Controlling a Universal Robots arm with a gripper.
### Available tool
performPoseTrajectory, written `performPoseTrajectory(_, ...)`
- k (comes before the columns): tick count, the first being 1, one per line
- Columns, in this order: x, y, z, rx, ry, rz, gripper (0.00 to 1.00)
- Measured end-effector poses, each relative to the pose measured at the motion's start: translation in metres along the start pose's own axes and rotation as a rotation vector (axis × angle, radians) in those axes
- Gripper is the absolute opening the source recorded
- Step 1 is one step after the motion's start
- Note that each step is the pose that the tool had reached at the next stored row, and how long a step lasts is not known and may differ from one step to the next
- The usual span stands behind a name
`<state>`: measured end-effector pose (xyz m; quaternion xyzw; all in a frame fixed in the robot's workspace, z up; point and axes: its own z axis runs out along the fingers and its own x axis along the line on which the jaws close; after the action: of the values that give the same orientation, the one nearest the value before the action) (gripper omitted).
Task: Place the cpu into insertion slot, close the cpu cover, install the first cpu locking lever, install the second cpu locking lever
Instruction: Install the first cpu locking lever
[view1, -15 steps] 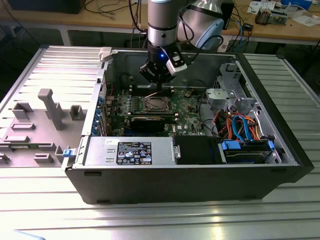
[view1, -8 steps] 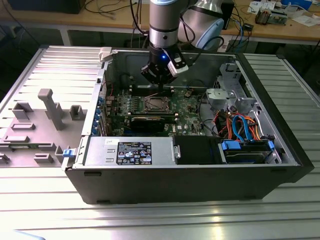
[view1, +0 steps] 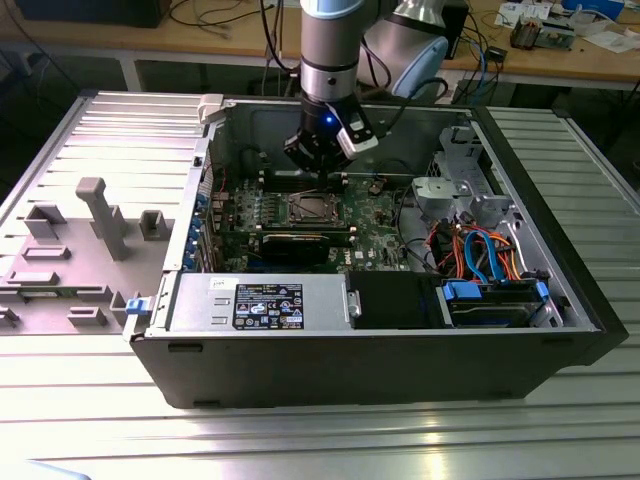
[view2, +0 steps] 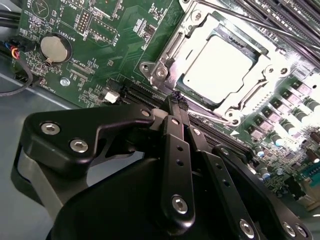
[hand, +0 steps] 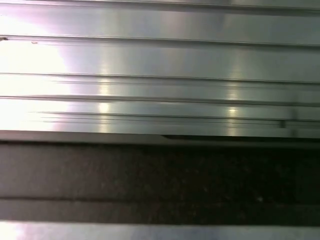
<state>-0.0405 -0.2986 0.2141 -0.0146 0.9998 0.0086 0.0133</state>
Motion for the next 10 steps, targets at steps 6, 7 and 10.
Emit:
performPoseTrajectory(6,-0.0018,-0.0002,0.0058,0.0003,0.0001,0.0,0.11)
performPoseTrajectory(7,-0.0019,-0.0002,0.0059,0.0001,0.0,0.0,0.11)
performPoseTrajectory(10,-0.002,-0.0002,0.006,0.0,-0.0001,0.0,0.11)
